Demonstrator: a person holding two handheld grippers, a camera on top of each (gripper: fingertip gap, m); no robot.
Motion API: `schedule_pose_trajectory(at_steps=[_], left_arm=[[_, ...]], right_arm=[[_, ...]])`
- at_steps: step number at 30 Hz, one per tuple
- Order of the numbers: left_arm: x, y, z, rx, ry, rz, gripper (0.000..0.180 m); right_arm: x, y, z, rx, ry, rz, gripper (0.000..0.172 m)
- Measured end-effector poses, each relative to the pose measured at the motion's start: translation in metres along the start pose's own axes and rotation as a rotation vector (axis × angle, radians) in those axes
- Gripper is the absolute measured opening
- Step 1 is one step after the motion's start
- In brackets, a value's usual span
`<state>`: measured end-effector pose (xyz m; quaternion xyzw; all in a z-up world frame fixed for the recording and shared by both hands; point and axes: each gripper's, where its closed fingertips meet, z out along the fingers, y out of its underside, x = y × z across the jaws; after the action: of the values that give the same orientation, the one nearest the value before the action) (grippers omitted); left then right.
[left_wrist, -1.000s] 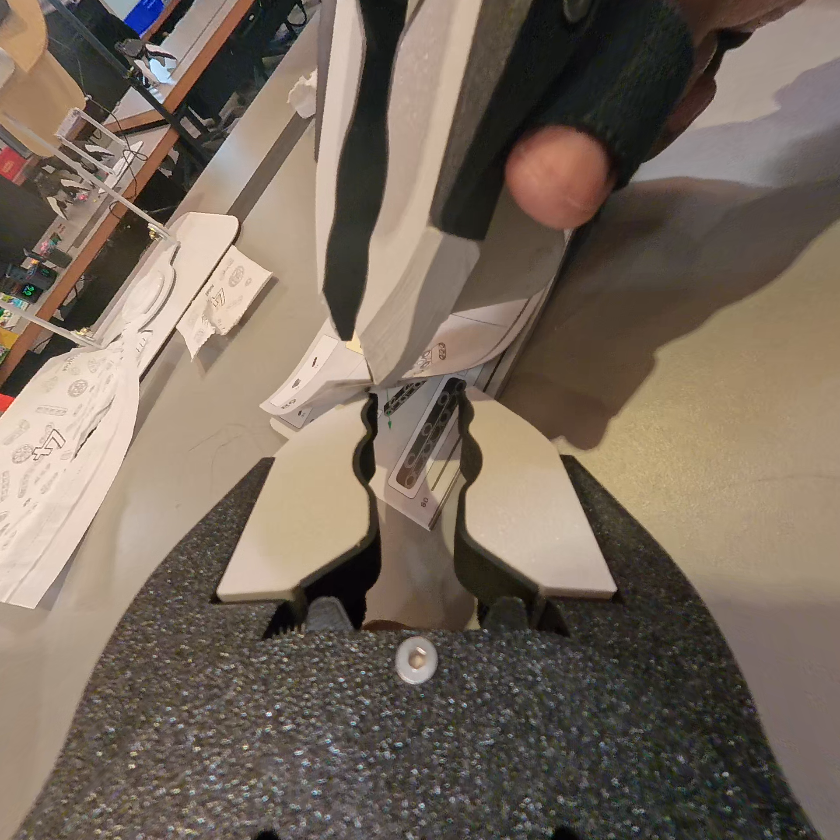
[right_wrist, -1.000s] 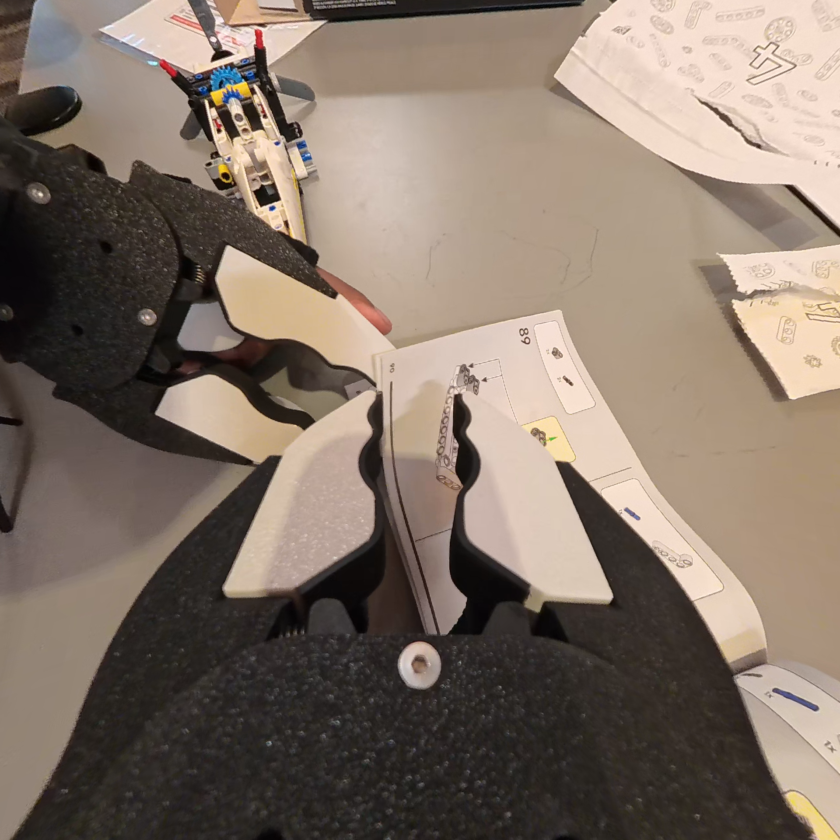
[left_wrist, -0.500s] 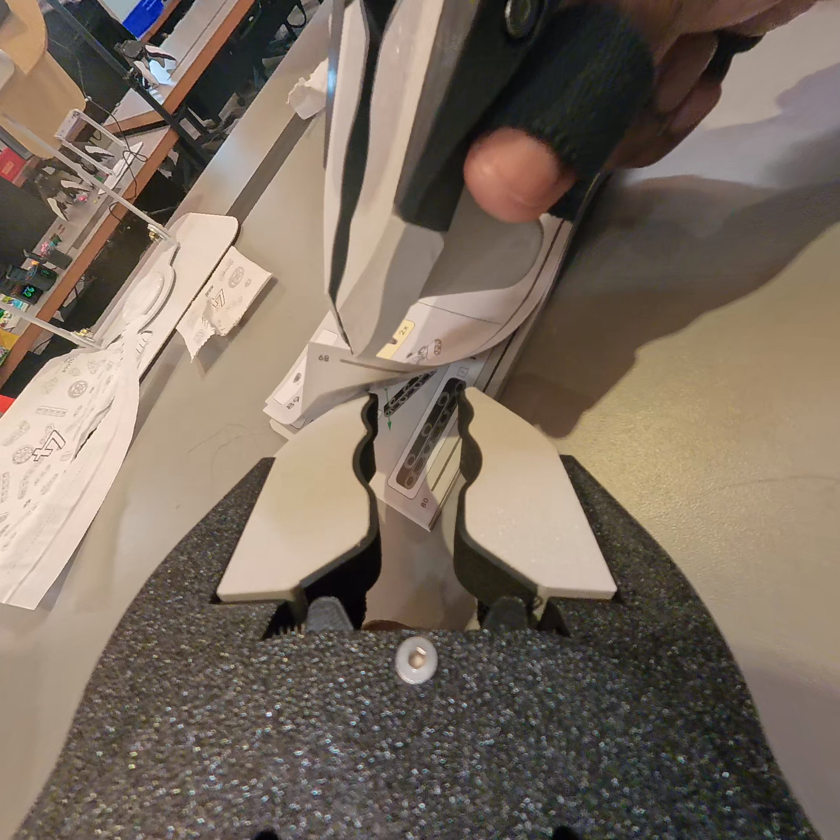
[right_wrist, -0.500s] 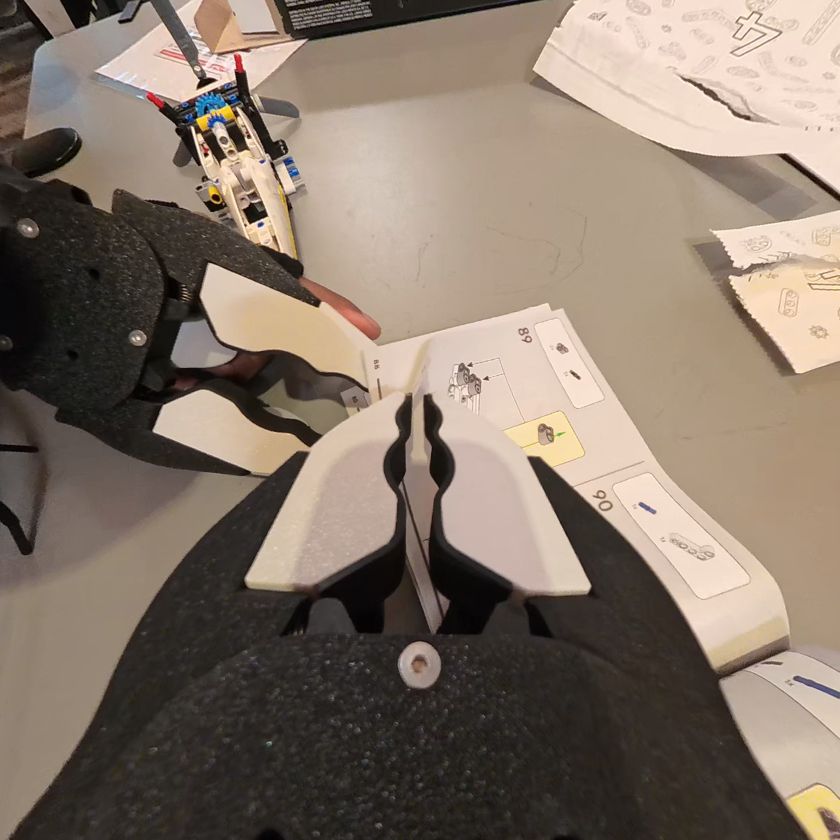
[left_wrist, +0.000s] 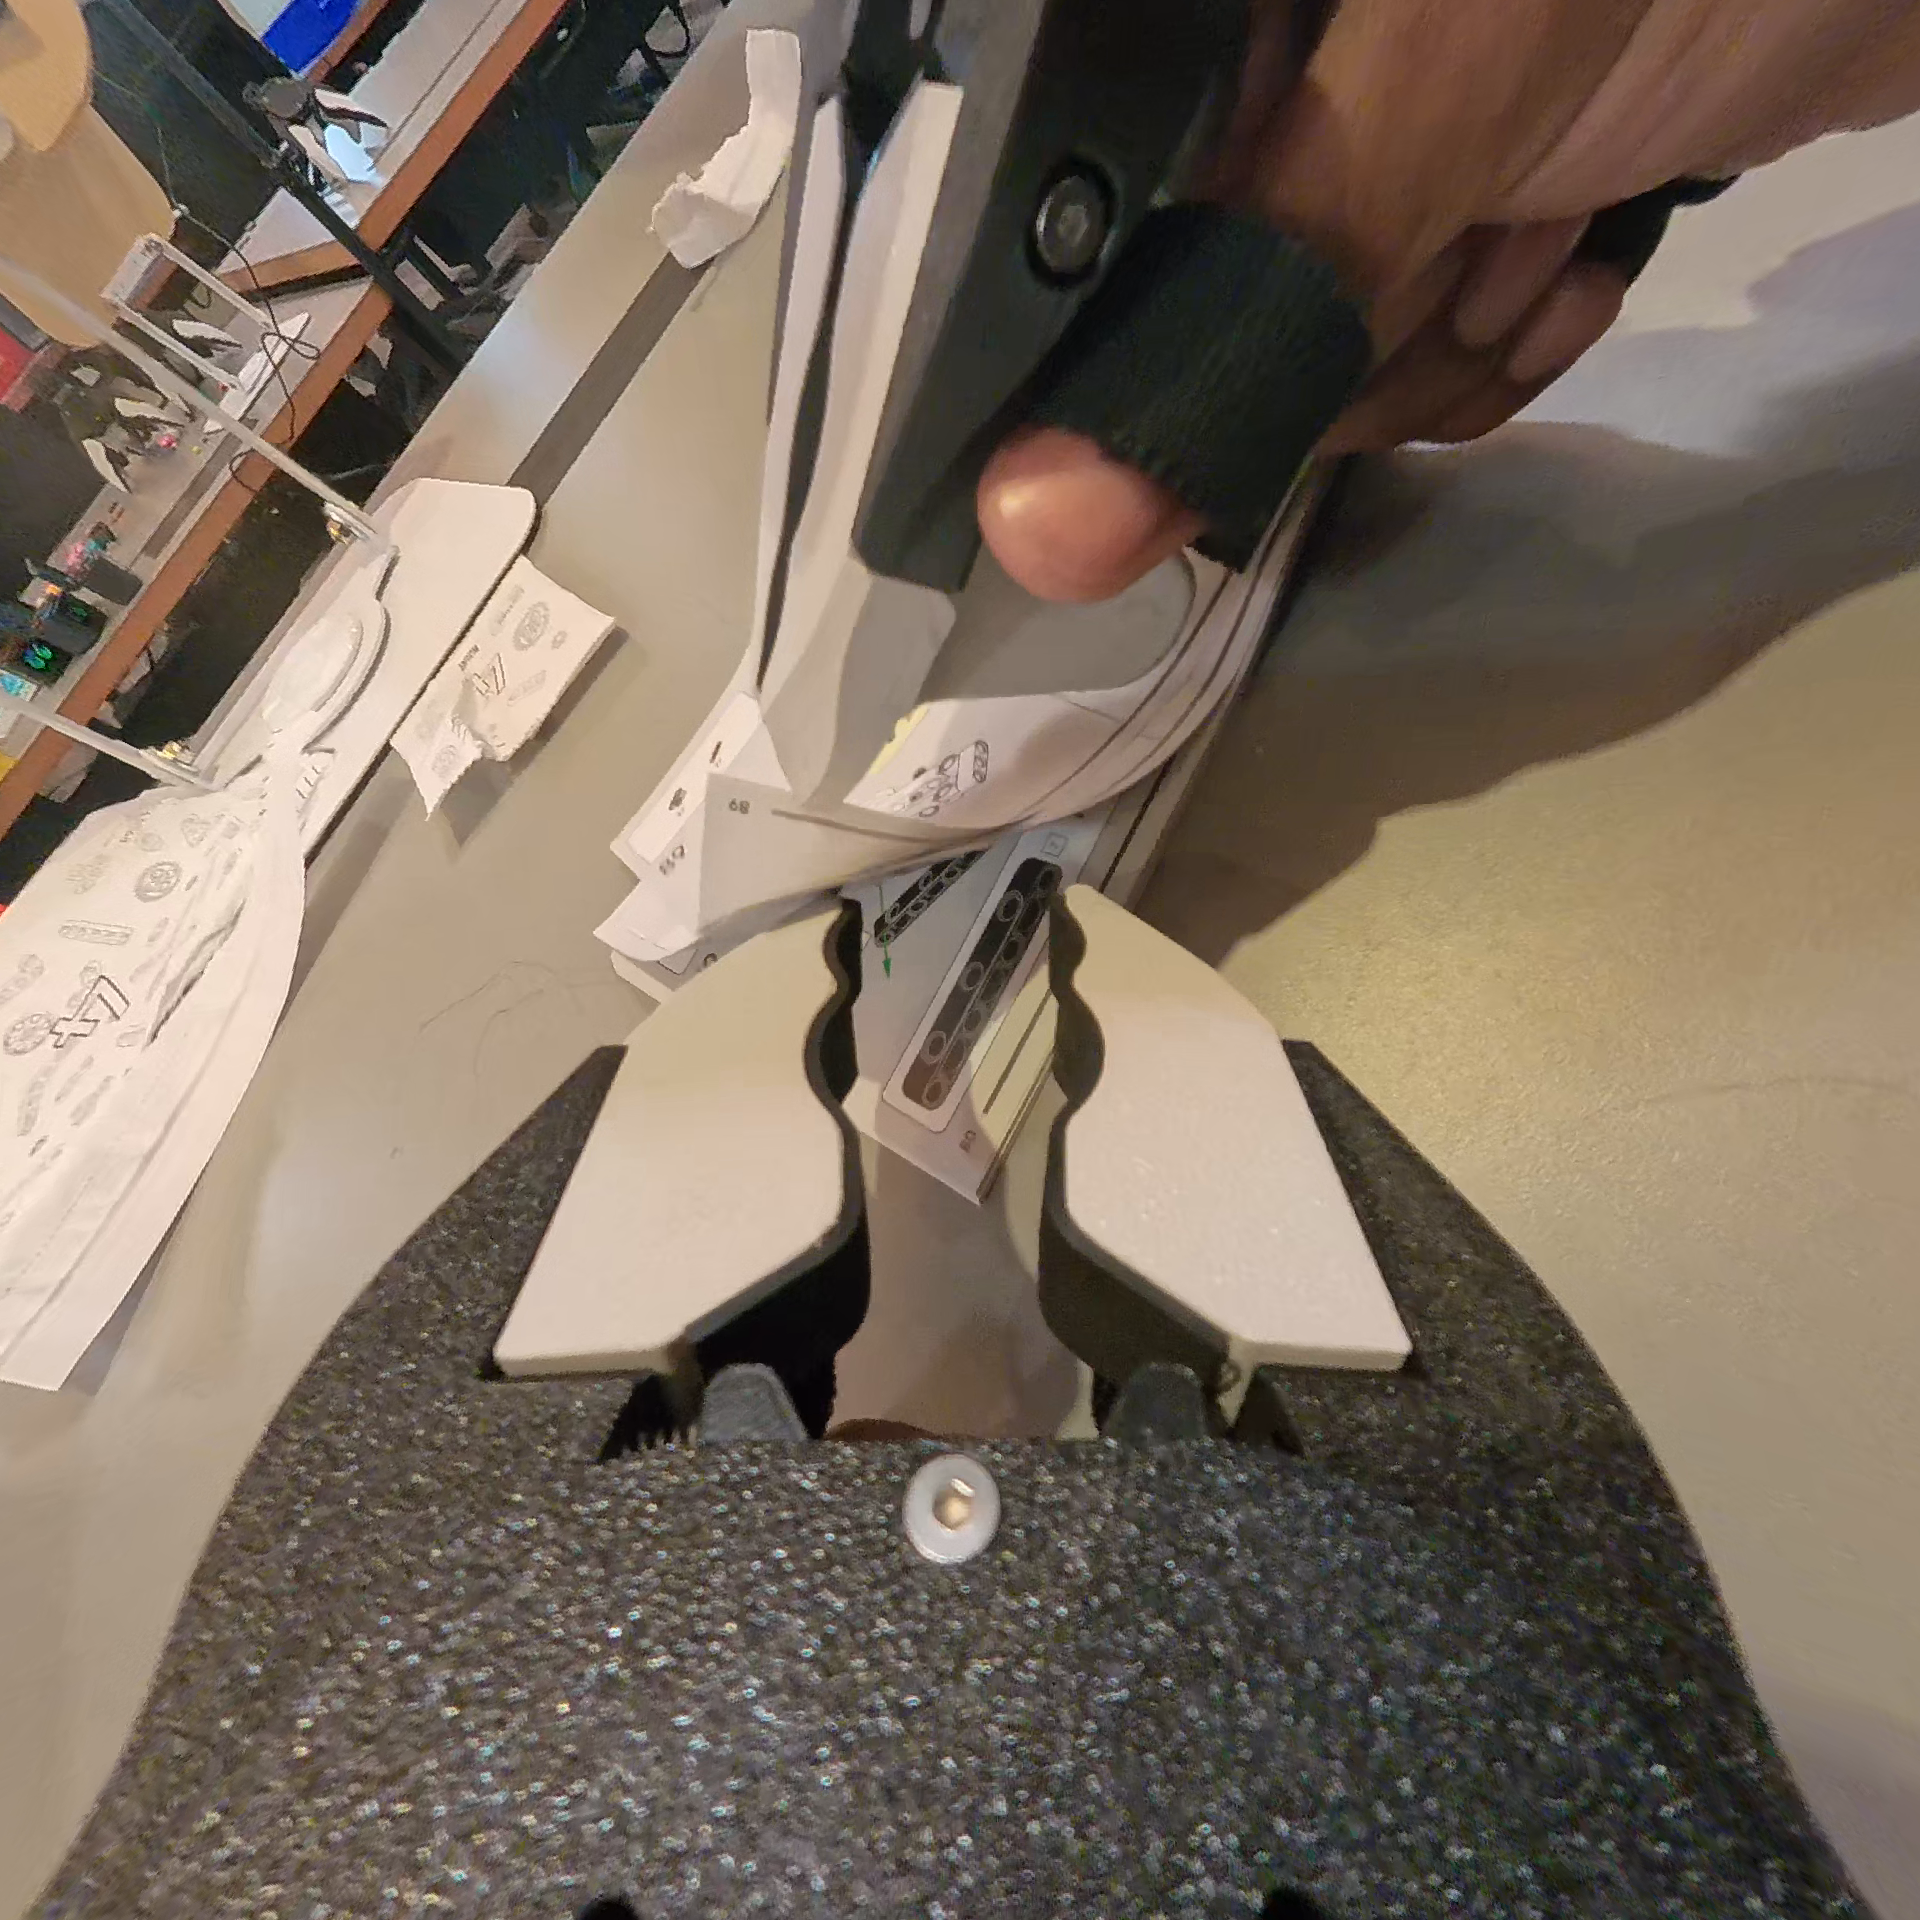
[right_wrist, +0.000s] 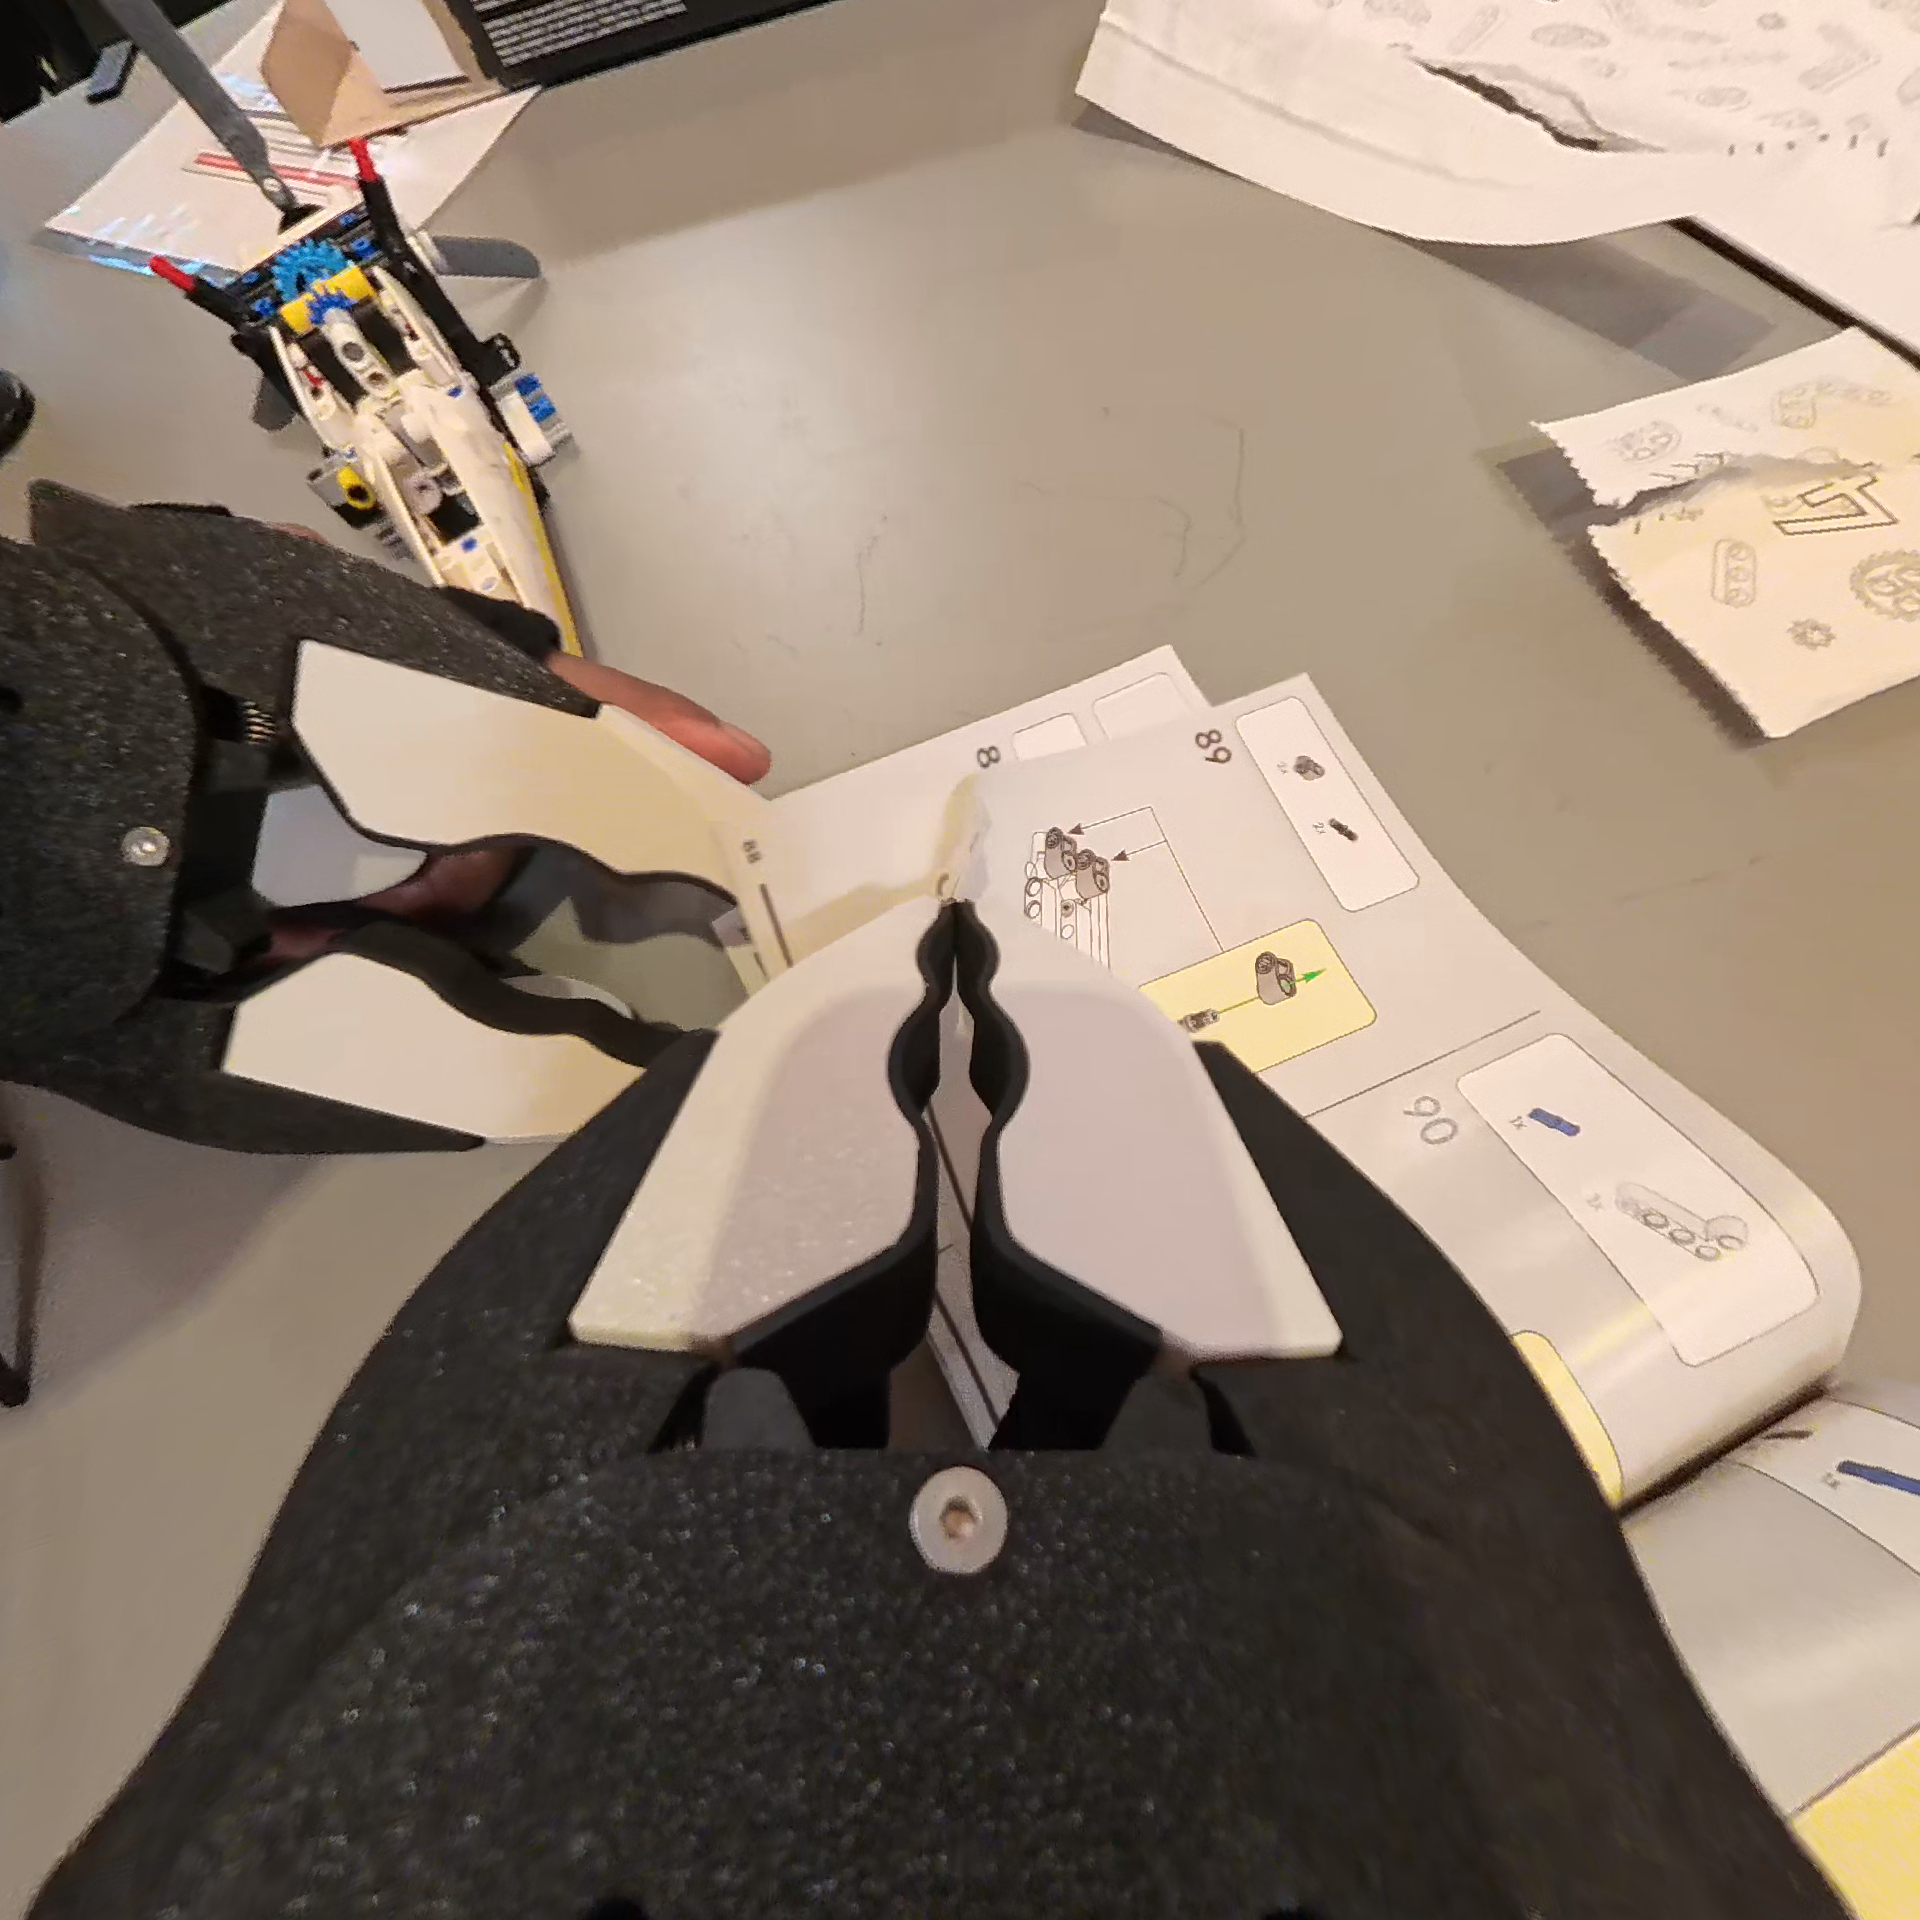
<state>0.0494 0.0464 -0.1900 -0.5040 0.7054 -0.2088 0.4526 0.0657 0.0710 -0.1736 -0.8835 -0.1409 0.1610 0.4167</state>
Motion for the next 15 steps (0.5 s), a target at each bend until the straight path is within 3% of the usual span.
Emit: schedule_pose_trajectory(at_steps=[4, 12, 15], left_arm=[[-0.005, 0.001, -0.009, -0.013, 0.010, -0.062, 0.037], [-0.036, -0.026, -0.042, 0.098, -0.059, -0.156, 0.026], [-0.032, -0.003, -0.017, -0.047, -0.002, -0.154, 0.026]], right_arm=[[0.005, 0.000, -0.001, 0.003, 0.025, 0.021, 0.000], [0.012, 0.002, 0.000, -0.003, 0.055, 0.046, 0.000], [0.012, 0.001, 0.000, -0.001, 0.056, 0.048, 0.000]])
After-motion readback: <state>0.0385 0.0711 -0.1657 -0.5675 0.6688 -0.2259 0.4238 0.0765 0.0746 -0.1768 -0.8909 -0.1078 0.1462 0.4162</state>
